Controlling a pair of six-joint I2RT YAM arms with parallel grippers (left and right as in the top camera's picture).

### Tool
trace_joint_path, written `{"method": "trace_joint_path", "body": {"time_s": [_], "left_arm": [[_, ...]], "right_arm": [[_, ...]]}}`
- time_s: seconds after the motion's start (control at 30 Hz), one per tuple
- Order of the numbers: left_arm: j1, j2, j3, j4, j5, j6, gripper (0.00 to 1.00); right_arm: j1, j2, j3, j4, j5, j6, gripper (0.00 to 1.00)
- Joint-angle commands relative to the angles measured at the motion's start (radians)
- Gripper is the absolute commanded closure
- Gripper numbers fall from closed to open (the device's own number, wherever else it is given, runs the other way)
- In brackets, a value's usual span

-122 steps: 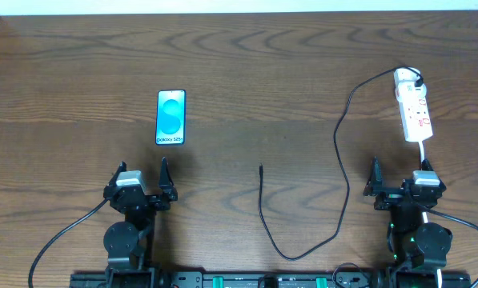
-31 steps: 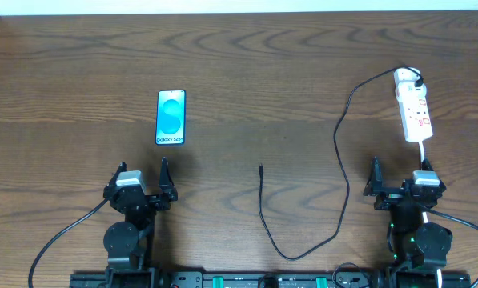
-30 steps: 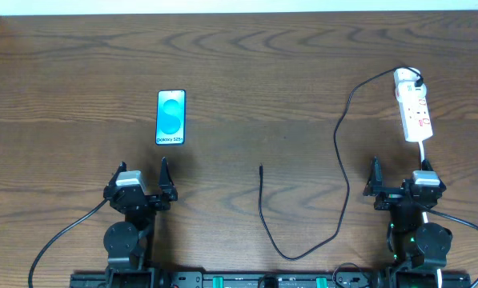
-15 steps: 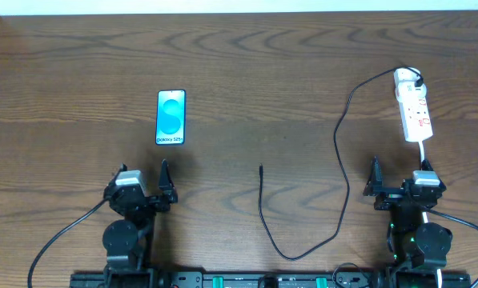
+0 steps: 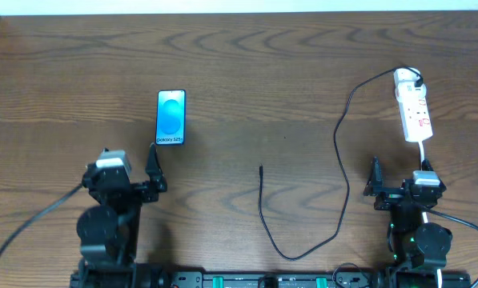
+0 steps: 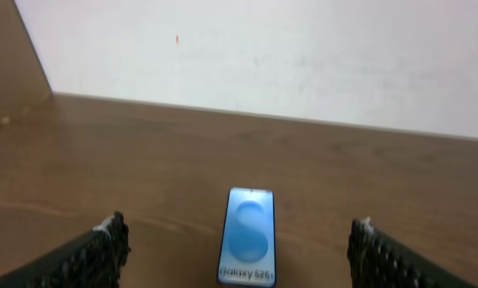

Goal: Plug charger to phone and switch on socket
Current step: 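Move the left gripper forward over the blue phone and lower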

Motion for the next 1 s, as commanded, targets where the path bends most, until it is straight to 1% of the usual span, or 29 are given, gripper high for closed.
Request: {"method": "trace_joint_path", "body": {"time_s": [0.0, 0.23, 0.37, 0.67, 0.8, 0.87, 0.97], "left_arm": [[0.005, 0.132, 0.119, -0.045, -0.016, 0.016, 0.11], [0.005, 0.362, 0.307, -0.152, -0.017, 0.017, 0.12], [0.005, 0.513, 0.437, -0.239, -0.020, 0.017, 0.12], [0.005, 0.880, 0.781, -0.507, -0.024, 0.016, 0.12], [0.005, 1.041, 0.925, -0.598, -0.024, 0.016, 0.12], [0.005, 1.158, 1.014, -0.657, -0.024, 0.016, 0.12], [0.005, 1.256, 1.061, -0.684, -0.024, 0.016, 0.12]], "right_arm": [[0.008, -0.007, -0.001, -0.005, 0.005, -0.011, 0.01], [0.008, -0.007, -0.001, -0.005, 0.005, -0.011, 0.01], [0.008, -0.007, -0.001, -0.005, 0.005, -0.011, 0.01], [0.008, -0.007, -0.001, -0.005, 0.005, -0.011, 0.01], [0.008, -0.007, -0.001, -0.005, 0.005, -0.011, 0.01], [0.008, -0.007, -0.001, -0.005, 0.005, -0.011, 0.01], [0.008, -0.007, -0.001, -0.005, 0.005, -0.011, 0.01]]}}
